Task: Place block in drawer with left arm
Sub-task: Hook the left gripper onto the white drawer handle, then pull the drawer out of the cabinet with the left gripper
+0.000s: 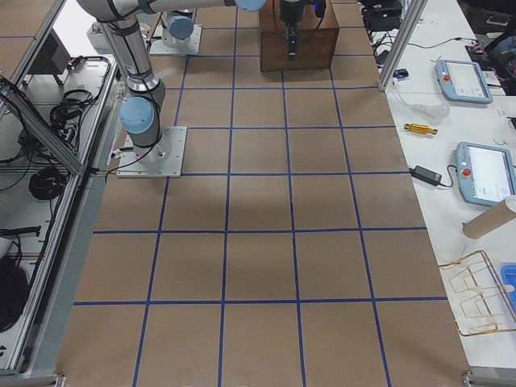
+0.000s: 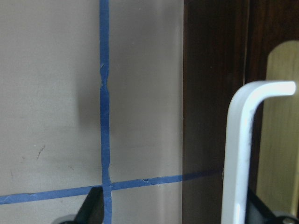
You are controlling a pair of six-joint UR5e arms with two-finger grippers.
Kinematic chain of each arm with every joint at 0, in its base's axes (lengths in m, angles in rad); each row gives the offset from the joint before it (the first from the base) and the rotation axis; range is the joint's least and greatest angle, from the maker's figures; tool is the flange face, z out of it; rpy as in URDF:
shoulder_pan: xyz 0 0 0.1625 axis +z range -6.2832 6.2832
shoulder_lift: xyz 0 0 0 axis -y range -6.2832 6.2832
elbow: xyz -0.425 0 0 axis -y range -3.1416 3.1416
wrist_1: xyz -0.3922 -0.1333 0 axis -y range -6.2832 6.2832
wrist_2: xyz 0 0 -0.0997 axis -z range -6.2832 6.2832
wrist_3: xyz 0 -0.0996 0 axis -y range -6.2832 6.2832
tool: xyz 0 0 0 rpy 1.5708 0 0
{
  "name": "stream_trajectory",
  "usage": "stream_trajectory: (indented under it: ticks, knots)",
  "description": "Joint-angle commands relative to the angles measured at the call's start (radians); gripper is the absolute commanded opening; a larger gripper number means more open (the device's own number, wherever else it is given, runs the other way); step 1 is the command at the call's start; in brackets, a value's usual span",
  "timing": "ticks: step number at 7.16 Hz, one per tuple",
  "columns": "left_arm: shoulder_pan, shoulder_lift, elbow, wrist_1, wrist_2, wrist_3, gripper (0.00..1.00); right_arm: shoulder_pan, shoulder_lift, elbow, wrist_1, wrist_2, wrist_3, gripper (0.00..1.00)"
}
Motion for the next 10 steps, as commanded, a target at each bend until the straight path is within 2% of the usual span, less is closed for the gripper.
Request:
stream_trajectory:
  ticks: [1, 10]
  knots:
    - [0.000, -0.005, -0.001, 0.002, 0.000, 0.002, 1.00, 0.000, -0.001, 0.000, 0.000, -0.001, 0.000, 1.00]
    - [0.023, 0.002, 0.013, 0.003, 0.038, 0.006, 1.00, 0.000, 0.000, 0.000, 0.000, -0.001, 0.000, 1.00]
